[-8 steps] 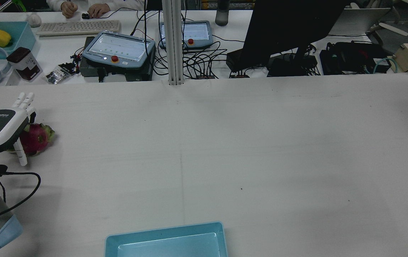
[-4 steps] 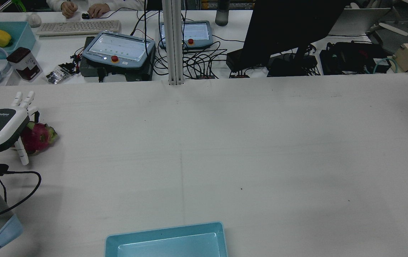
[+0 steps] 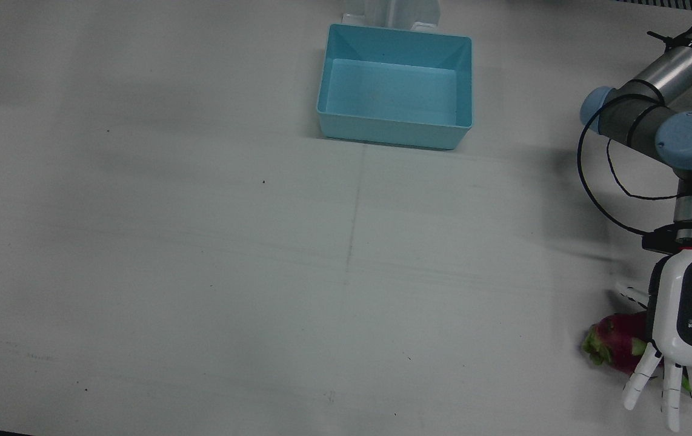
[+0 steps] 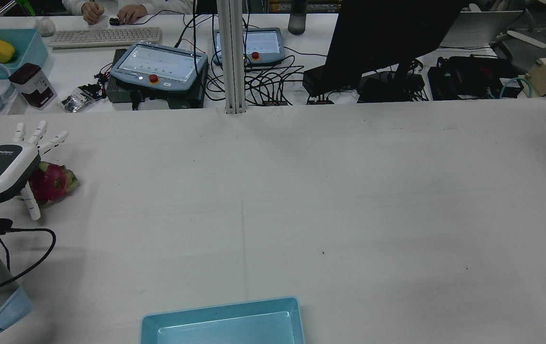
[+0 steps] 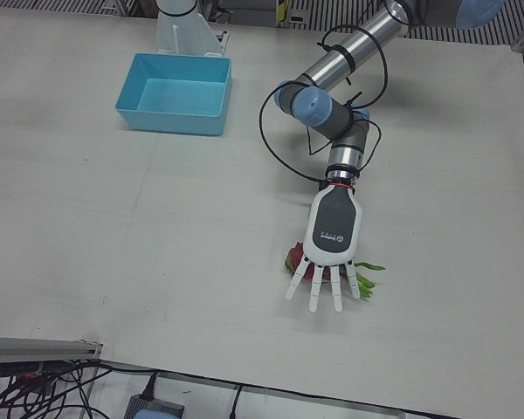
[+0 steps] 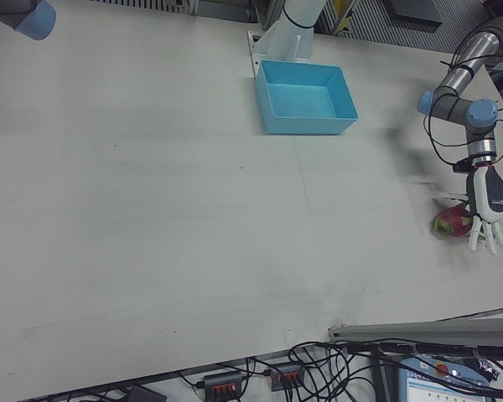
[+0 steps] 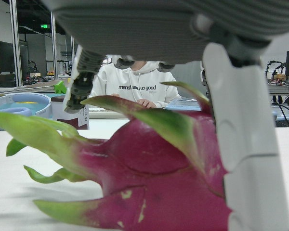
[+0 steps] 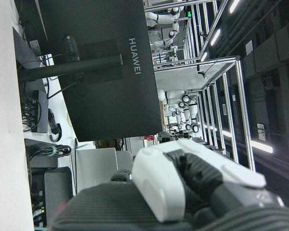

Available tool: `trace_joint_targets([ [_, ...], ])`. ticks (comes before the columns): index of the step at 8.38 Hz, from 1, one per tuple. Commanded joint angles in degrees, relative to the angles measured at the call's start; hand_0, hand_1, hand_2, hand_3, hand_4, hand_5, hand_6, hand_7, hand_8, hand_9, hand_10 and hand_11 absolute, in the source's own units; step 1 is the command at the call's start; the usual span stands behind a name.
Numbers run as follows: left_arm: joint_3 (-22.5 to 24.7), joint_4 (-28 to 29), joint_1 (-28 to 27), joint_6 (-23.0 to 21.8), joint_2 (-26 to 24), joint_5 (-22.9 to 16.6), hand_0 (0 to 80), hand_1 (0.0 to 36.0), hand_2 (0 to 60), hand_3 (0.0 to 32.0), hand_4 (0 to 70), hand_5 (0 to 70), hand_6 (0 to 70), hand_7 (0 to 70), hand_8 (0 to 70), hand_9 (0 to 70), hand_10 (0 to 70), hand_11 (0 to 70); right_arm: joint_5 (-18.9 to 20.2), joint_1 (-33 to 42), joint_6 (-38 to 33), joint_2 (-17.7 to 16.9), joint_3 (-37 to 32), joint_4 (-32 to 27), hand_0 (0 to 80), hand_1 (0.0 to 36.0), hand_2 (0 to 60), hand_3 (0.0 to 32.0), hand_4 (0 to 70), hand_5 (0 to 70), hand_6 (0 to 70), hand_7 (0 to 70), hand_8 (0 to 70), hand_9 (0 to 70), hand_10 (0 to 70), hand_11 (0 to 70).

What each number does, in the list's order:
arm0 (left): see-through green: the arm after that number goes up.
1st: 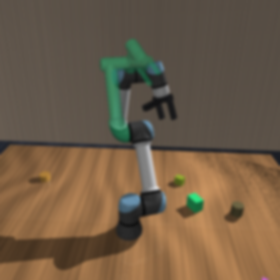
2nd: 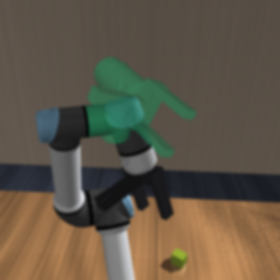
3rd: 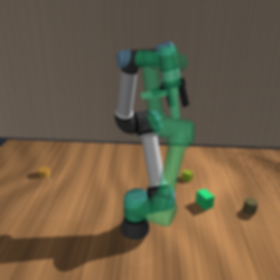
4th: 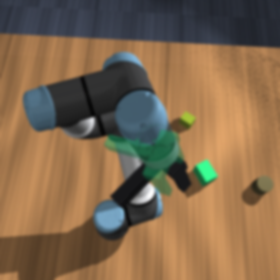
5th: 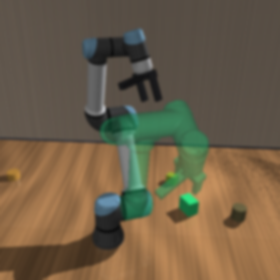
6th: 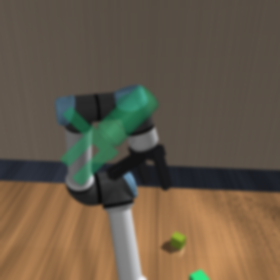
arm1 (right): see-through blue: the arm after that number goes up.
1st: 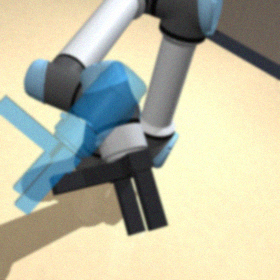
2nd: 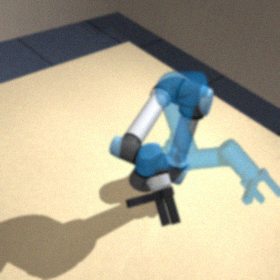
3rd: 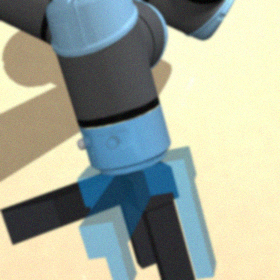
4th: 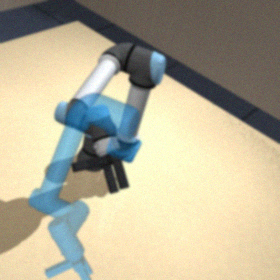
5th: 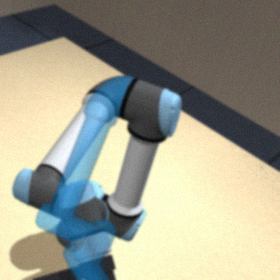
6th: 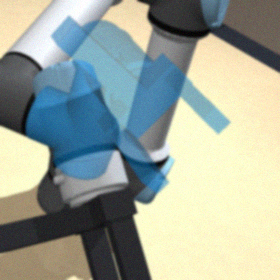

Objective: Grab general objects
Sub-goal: 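Position the left hand's fingers around the dragon fruit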

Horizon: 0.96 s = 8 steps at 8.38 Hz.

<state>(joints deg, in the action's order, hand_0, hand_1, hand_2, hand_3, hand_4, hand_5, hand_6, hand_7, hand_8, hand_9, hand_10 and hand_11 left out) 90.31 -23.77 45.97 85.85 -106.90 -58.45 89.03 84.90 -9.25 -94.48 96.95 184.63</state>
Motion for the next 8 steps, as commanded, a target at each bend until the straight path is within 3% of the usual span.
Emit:
trace_joint_targets([
  [1, -0.39, 0.47, 0.00, 0.10, -0.07, 0.09, 51.7, 14.6, 0.0, 28.4, 0.0, 0.0, 0.0, 0.0, 0.0, 0.0, 0.0, 0.0, 0.00, 0.00, 0.03, 0.00, 0.00, 0.03, 0.0, 0.0, 0.0, 0.0, 0.0, 0.0, 0.0, 0.0, 0.0, 0.0, 0.0, 0.0],
  [5, -1.09, 1.00, -0.09, 0.28, -0.07, 0.00, 52.4, 15.6, 0.0, 26.6, 0.0, 0.0, 0.0, 0.0, 0.0, 0.0, 0.0, 0.2, 0.00, 0.00, 0.03, 0.00, 0.00, -0.06, 0.0, 0.0, 0.0, 0.0, 0.0, 0.0, 0.0, 0.0, 0.0, 0.0, 0.0, 0.0],
  [8, -2.59, 1.80, -0.26, 0.10, -0.07, -0.09, 52.5, 16.1, 0.0, 19.4, 3.5, 0.0, 0.0, 0.0, 0.0, 0.0, 0.0, 1.5, 0.00, 0.00, 0.03, 0.00, 0.00, 0.03, 0.0, 0.0, 0.0, 0.0, 0.0, 0.0, 0.0, 0.0, 0.0, 0.0, 0.0, 0.0],
])
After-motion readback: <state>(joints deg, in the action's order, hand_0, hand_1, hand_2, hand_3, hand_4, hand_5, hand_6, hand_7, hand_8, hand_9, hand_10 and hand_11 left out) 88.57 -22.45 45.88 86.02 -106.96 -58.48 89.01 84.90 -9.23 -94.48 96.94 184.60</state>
